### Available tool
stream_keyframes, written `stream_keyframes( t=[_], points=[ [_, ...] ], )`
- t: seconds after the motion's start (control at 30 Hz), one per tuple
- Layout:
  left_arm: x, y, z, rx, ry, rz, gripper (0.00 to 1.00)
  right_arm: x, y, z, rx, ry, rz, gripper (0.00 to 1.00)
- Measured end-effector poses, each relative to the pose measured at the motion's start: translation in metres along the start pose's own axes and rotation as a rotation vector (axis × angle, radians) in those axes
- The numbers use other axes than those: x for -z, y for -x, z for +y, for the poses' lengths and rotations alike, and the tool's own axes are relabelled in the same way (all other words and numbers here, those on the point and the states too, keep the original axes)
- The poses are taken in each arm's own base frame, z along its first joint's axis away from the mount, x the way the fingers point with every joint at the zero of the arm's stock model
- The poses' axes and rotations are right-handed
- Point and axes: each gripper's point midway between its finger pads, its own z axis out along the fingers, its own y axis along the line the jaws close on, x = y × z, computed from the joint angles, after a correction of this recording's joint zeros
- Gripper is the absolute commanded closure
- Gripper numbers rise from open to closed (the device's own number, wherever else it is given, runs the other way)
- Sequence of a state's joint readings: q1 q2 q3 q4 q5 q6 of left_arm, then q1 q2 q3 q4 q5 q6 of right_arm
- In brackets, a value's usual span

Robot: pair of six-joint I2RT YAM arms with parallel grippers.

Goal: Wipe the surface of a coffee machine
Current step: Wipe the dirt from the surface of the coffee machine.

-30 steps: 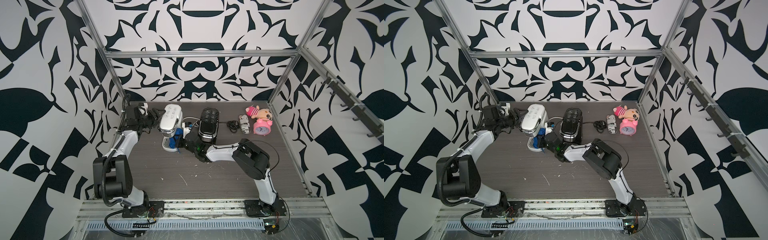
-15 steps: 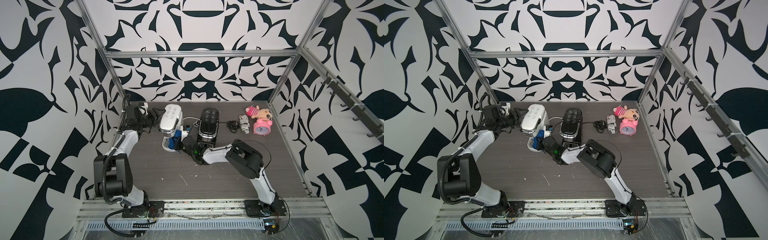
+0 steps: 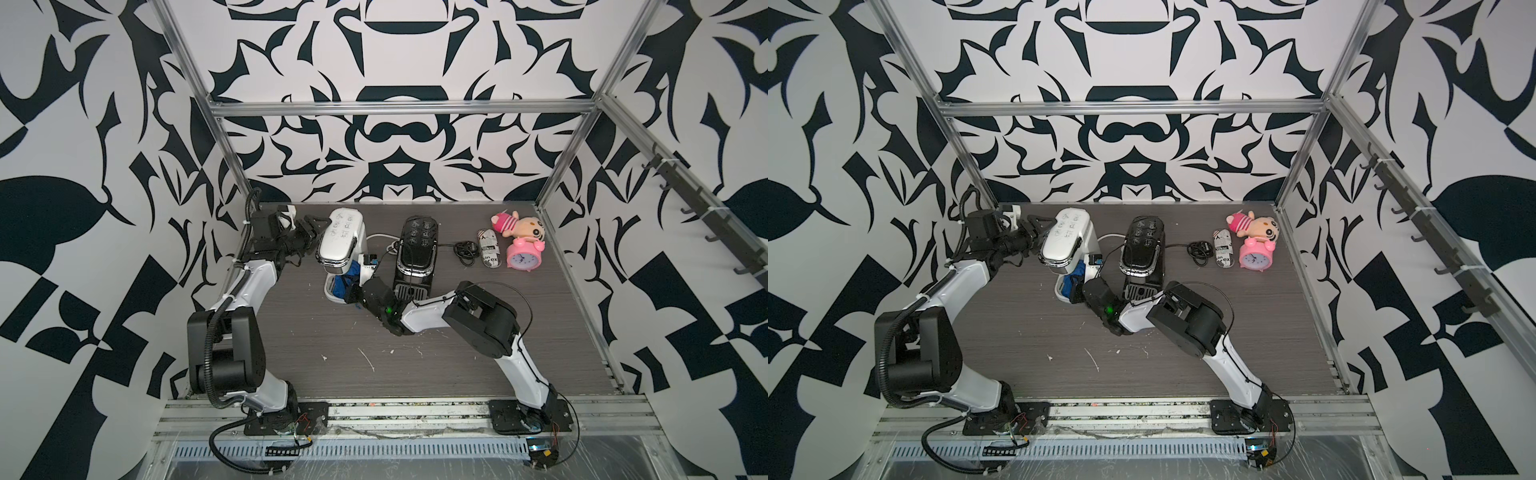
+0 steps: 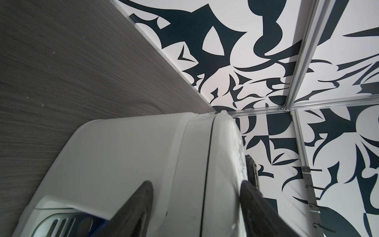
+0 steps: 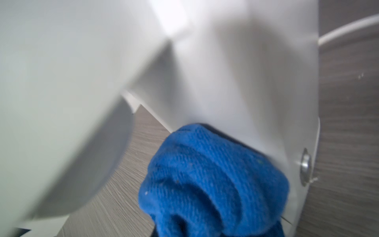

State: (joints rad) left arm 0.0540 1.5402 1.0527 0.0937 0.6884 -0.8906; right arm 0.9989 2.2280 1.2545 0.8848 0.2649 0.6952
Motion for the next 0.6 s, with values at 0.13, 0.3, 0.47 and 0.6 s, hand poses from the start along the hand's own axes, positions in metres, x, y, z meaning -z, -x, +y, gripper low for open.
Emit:
stream_keyframes(
  t=[0.13, 0.3, 0.47, 0.6],
  points=[
    [0.000, 0.000, 0.000, 0.000, 0.000, 0.000, 0.31, 0.002, 0.015, 0.009, 0.003, 0.030, -0.075, 1.00],
    [0.000, 0.000, 0.000, 0.000, -0.001, 0.000, 0.31, 0.003, 0.018, 0.008, 0.030, 0.033, -0.109, 1.00],
    [0.000, 0.000, 0.000, -0.001, -0.001, 0.001, 0.31, -0.004, 0.013, 0.008, 0.040, 0.040, -0.130, 1.00],
    [-0.001, 0.000, 0.000, -0.003, -0.002, 0.000, 0.31, -0.015, 0.002, 0.009, 0.040, 0.057, -0.124, 1.00]
  ],
)
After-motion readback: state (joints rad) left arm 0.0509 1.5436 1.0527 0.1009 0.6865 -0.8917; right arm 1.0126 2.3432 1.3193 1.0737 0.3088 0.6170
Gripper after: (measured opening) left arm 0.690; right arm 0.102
